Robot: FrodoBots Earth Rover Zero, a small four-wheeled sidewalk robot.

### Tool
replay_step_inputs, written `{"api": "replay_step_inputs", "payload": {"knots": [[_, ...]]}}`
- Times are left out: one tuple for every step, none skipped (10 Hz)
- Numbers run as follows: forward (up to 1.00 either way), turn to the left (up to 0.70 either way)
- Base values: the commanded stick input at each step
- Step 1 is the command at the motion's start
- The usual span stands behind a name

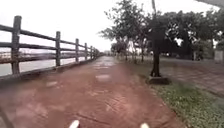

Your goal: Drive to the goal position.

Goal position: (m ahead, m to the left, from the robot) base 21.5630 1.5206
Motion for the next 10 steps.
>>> {"api": "replay_step_inputs", "payload": {"knots": [[0.7, 0.0], [0.7, 0.0], [0.7, 0.0], [0.7, 0.0], [0.7, 0.0], [0.7, 0.0], [0.7, 0.0], [0.7, 0.0], [0.7, 0.0], [0.7, 0.0]]}}
